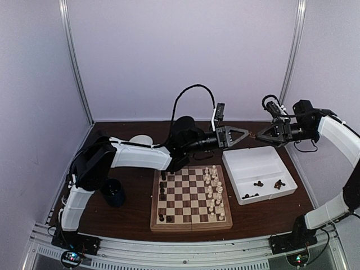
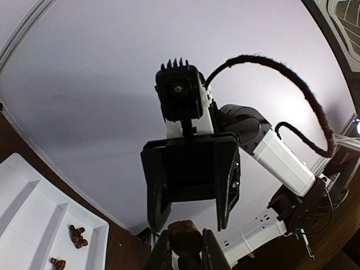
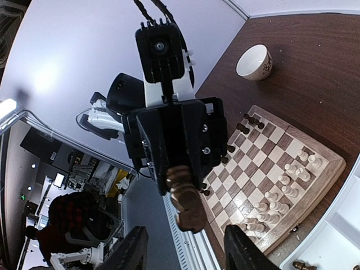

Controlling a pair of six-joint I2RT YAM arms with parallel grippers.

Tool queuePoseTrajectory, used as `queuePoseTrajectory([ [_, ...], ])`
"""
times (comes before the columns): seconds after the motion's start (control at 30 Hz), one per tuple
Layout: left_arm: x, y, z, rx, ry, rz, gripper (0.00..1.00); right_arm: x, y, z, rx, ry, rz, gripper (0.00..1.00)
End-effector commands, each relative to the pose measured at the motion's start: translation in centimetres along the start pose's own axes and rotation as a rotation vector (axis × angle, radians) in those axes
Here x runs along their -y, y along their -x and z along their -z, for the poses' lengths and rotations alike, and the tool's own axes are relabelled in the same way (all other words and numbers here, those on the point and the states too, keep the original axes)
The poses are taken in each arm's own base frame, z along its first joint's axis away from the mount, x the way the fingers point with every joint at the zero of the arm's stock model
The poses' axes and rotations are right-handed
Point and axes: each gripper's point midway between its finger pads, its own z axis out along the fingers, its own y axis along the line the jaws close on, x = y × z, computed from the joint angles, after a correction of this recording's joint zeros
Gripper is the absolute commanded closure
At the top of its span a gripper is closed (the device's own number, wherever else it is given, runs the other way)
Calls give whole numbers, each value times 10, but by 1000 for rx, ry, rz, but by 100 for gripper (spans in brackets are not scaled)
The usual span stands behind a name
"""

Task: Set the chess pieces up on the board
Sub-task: Pass from the left arm to the right

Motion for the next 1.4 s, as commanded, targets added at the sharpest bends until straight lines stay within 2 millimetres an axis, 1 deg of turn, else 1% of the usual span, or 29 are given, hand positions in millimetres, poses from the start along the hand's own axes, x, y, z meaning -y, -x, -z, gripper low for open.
queuePoseTrajectory([
  [0.0, 3, 7, -3, 34, -43, -19, 100, -15, 14, 0, 24, 65, 38, 54],
  [0.03, 1, 7, -3, 35, -42, -16, 99, -19, 11, -6, 4, 82, 40, 54],
  [0.07, 1, 8, -3, 37, -44, -15, 99, -20, 10, -7, -1, 84, 43, 55],
  [0.23, 0, 5, -4, 39, -49, -7, 100, -18, 11, -12, -12, 80, 43, 55],
  [0.5, 3, 5, -5, 46, -62, -3, 100, -12, 14, -14, -14, 58, 43, 55],
  [0.57, 1, 5, -5, 45, -59, -1, 100, -12, 15, -14, -11, 57, 44, 57],
  [0.8, 0, 3, -5, 45, -59, 5, 100, -10, 18, -13, 3, 32, 57, 73],
  [0.93, -2, 2, -4, 43, -56, 9, 99, -6, 21, -11, 14, 2, 65, 79],
  [0.97, -1, 1, -4, 40, -56, 10, 98, -4, 21, -10, 13, -14, 68, 81],
  [1.0, -2, 0, -4, 37, -53, 12, 95, -2, 21, -9, 9, -34, 75, 82],
  [1.07, -5, -1, -3, 28, -30, 11, 85, 0, 17, -7, -15, -90, 107, 83],
  [1.13, -8, -1, 0, 24, 12, -9, 69, 2, 14, -5, -45, -139, 144, 84],
  [1.2, -7, 4, 7, 22, 58, -51, 59, 4, 10, -4, -88, -208, 193, 85],
  [1.27, -7, 13, 18, 17, 112, -92, 53, 6, 6, -4, -128, -275, 244, 86],
  [1.3, -7, 17, 25, 15, 145, -110, 45, 7, 5, -4, -144, -311, 270, 86],
  [1.33, -9, 22, 35, 13, 186, -124, 38, 6, 2, -9, -177, -336, 306, 86],
  [1.37, -4, 31, 44, 22, 214, -147, 36, 7, -2, -12, -217, -372, 342, 86],
])
